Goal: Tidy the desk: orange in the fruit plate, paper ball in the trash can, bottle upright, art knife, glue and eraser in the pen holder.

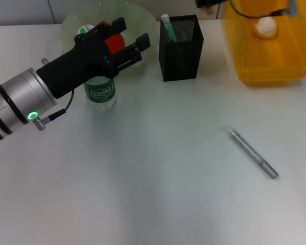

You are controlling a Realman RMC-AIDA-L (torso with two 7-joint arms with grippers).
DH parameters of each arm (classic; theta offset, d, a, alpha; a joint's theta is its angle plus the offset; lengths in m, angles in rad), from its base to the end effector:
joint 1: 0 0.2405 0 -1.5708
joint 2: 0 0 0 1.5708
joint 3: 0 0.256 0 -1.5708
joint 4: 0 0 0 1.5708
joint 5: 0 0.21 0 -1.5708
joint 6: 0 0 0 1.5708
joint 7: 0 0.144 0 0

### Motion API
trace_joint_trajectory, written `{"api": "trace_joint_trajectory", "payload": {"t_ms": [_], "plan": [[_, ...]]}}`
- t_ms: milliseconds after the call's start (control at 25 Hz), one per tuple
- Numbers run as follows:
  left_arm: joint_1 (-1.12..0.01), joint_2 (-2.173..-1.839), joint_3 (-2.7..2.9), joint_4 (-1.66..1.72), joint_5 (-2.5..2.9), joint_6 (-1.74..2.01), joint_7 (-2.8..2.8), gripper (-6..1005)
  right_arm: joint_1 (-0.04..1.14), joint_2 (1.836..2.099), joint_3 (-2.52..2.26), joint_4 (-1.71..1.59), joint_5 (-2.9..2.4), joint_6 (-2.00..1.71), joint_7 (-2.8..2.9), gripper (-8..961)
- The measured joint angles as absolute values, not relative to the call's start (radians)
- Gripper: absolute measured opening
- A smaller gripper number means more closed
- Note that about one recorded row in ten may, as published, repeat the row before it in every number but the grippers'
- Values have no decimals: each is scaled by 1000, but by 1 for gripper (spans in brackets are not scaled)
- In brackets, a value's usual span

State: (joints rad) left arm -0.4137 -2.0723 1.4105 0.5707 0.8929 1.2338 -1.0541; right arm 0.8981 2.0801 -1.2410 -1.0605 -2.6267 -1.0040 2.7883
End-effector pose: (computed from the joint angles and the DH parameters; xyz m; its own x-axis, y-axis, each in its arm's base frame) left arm -0.2210 0.3428 -0.0268 0.5767 0.1098 0.8096 0.5309 -0.8035 -0.2693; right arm 0.1057 0.4661 0.0091 0.7413 -0.5973 -0.3061 -0.6419 -0.4977 -0.5833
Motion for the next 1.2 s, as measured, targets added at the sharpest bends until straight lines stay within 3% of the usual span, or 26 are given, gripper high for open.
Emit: {"api": "trace_joint_trajectory", "payload": {"t_ms": [360,680,920,1200], "plan": [[-414,-2073,1407,571,889,1245,-1052,771,1054,2085,-1258,-793,-2625,-886,2733,283],[-416,-2073,1407,571,889,1246,-1052,771,1077,2086,-1263,-754,-2624,-875,2696,286],[-415,-2072,1406,571,890,1241,-1052,771,1048,2085,-1263,-819,-2624,-908,2696,411],[-417,-2071,1404,571,890,1239,-1052,771,911,2082,-1262,-1183,-2632,-1349,2730,609]]}}
